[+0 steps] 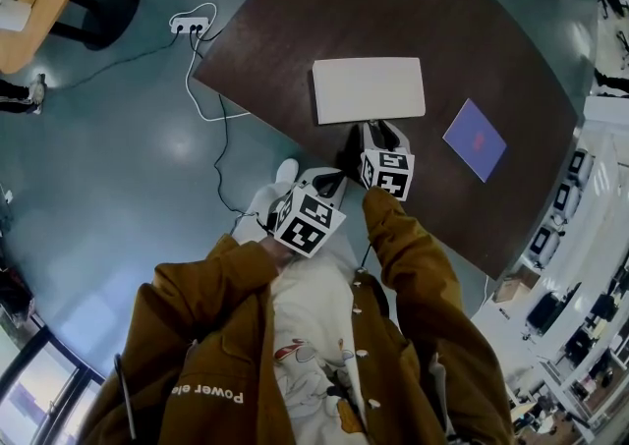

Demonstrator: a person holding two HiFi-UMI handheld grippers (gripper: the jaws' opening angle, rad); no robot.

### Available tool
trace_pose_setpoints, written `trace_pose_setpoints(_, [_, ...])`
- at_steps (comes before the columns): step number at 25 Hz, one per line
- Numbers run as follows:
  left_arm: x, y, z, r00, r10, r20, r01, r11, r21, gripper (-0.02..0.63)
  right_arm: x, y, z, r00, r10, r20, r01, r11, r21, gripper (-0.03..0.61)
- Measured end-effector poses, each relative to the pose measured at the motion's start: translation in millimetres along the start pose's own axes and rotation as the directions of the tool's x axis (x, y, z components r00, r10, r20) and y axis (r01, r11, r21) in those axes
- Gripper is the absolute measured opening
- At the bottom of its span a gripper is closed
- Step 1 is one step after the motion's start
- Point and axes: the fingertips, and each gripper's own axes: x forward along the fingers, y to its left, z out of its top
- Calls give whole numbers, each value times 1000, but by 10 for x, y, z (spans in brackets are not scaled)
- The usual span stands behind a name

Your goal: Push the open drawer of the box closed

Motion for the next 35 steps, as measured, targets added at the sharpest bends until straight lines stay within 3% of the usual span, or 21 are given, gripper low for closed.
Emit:
trace_pose_setpoints(7, [-101,-172,-80,1000,21,19,-21,1000,0,5,-302,46,-21,998,9,57,-8,1000,-6,121])
trace_pose_setpoints(16, [-308,-490,-109,993,76,94,-67,994,-89,5,-1049,108,-82,984,10,176,-9,1000,-10,72])
trace_pose_setpoints(22, [-523,-924,-23,985,72,154,-66,997,-45,5,-1682,115,-181,959,3,285,-36,993,109,24])
trace_pose_setpoints(26, [-690,-1232,-45,982,58,181,-57,998,-11,5,-2112,196,-210,935,26,354,-71,991,115,14])
trace_pose_setpoints(35, [-973,-1576,-118,988,-4,155,-6,998,62,5,-2896,295,-282,897,34,441,-92,990,111,9])
